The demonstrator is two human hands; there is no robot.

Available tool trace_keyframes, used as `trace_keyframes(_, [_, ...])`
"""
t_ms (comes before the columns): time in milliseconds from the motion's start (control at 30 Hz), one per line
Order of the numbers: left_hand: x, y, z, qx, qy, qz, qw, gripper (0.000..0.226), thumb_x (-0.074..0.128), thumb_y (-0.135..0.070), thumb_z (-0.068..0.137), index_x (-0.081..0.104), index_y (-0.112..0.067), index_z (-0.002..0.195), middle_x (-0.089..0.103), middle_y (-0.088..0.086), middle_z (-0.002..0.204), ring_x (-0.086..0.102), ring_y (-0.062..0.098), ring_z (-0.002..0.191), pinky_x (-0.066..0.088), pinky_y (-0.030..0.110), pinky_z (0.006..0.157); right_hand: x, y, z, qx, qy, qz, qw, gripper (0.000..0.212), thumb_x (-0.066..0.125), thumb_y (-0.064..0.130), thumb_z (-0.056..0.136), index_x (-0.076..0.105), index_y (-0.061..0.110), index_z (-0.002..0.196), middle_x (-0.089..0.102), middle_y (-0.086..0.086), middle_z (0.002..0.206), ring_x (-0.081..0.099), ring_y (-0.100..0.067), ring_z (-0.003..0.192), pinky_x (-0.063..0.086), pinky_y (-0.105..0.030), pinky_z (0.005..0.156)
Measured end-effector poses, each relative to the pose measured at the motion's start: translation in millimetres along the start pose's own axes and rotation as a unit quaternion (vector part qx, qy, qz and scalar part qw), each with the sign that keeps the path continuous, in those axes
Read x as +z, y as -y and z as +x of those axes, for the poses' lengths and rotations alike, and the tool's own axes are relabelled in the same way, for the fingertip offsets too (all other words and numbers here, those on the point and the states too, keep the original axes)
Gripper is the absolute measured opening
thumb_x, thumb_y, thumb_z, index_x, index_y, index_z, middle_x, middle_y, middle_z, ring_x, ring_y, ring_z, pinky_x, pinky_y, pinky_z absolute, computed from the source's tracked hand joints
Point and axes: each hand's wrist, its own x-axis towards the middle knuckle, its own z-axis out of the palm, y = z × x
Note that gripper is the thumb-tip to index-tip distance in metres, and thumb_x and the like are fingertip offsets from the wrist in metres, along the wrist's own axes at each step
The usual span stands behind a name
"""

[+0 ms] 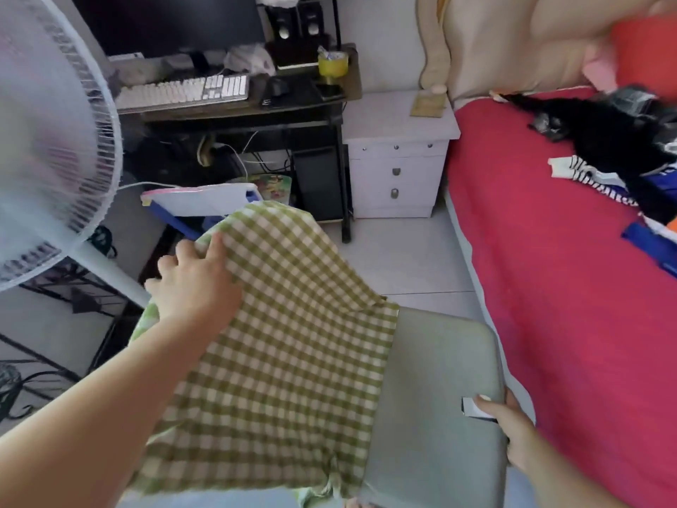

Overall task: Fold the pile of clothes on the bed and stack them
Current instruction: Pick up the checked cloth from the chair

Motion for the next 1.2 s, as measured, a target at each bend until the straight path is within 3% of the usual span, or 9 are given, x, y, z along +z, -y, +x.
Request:
trace_keyframes(267, [51,-54,78,-0.012,0.020,0.020,1.000,0.077,0.054,-0.032,0.084,0.008,-0.033,0.146,0.025,0.008,0.139,0.030,0.035,0.123,0.033,0.051,0.098,22,36,116,0.022,0.003,-0.015,1.000,0.048,0.063,-0.001,0.083,0.045,0.014,0.126,0.059,-0.016,0.106,0.058,-0.031,0.089,0.047,-0.047,0.084])
trace_keyframes(400, [80,-76,105,-0.026,0.023,0.026,0.999,0.078,0.053,-0.033,0.084,0.006,-0.033,0.146,0.022,0.008,0.143,0.028,0.035,0.125,0.032,0.052,0.099,42,41,171,0.020,0.009,-0.021,1.000,0.051,0.064,-0.003,0.082,0.045,0.013,0.127,0.059,-0.018,0.111,0.058,-0.034,0.098,0.045,-0.053,0.092])
trace_keyframes(567, [113,-99,127,-0.044,0.015,0.043,0.998,0.078,0.055,-0.033,0.085,0.008,-0.031,0.147,0.022,0.009,0.143,0.029,0.036,0.124,0.032,0.052,0.098,60,43,230,0.023,0.035,-0.021,0.999,0.053,0.064,-0.003,0.081,0.045,0.012,0.129,0.058,-0.019,0.114,0.057,-0.033,0.098,0.045,-0.051,0.090])
trace_keyframes(900, [156,-110,131,-0.062,0.016,0.055,0.996,0.078,0.057,-0.038,0.084,0.011,-0.029,0.146,0.024,0.012,0.142,0.030,0.038,0.125,0.034,0.052,0.096,73,29,290,0.027,0.056,-0.029,0.998,0.049,0.061,-0.006,0.081,0.046,0.007,0.125,0.058,-0.021,0.107,0.058,-0.032,0.084,0.047,-0.046,0.080])
trace_keyframes(1100, [168,-125,137,-0.036,-0.019,0.071,0.997,0.078,0.057,-0.039,0.085,0.011,-0.029,0.147,0.023,0.011,0.145,0.030,0.036,0.125,0.033,0.050,0.096,73,19,314,0.038,0.064,-0.041,0.996,0.045,0.063,-0.002,0.081,0.048,0.010,0.122,0.059,-0.019,0.103,0.059,-0.029,0.077,0.049,-0.037,0.069])
trace_keyframes(1200, [171,-135,136,-0.019,-0.028,0.083,0.996,0.079,0.056,-0.041,0.085,0.009,-0.029,0.147,0.020,0.011,0.145,0.029,0.035,0.125,0.033,0.048,0.096,69,18,323,0.036,0.057,-0.054,0.996,0.043,0.063,-0.002,0.081,0.050,0.008,0.121,0.060,-0.019,0.102,0.059,-0.031,0.081,0.048,-0.038,0.071])
